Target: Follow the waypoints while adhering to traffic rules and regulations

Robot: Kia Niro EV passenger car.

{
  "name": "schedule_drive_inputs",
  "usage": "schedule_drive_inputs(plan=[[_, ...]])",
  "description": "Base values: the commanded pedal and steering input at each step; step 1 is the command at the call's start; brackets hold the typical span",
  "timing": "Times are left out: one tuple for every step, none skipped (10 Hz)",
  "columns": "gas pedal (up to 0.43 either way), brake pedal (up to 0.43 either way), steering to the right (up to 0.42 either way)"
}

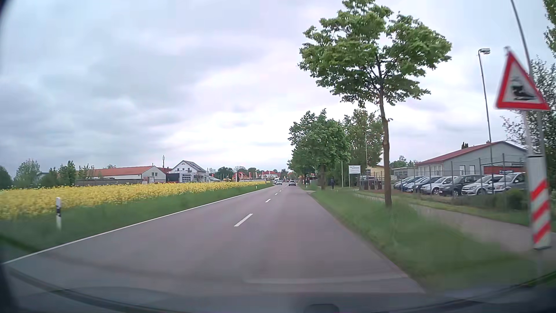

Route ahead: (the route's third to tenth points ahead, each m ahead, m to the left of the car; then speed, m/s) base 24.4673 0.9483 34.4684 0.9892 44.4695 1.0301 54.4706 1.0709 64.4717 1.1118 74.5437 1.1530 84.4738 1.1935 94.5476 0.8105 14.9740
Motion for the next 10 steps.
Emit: schedule_drive_inputs(plan=[[0.138, 0.000, -0.002], [0.138, 0.000, -0.002], [0.138, 0.000, -0.003], [0.138, 0.000, -0.003], [0.138, 0.000, -0.002], [0.150, 0.000, -0.003], [0.157, 0.000, -0.003], [0.157, 0.000, -0.002], [0.157, 0.000, -0.002], [0.157, 0.000, -0.002]])
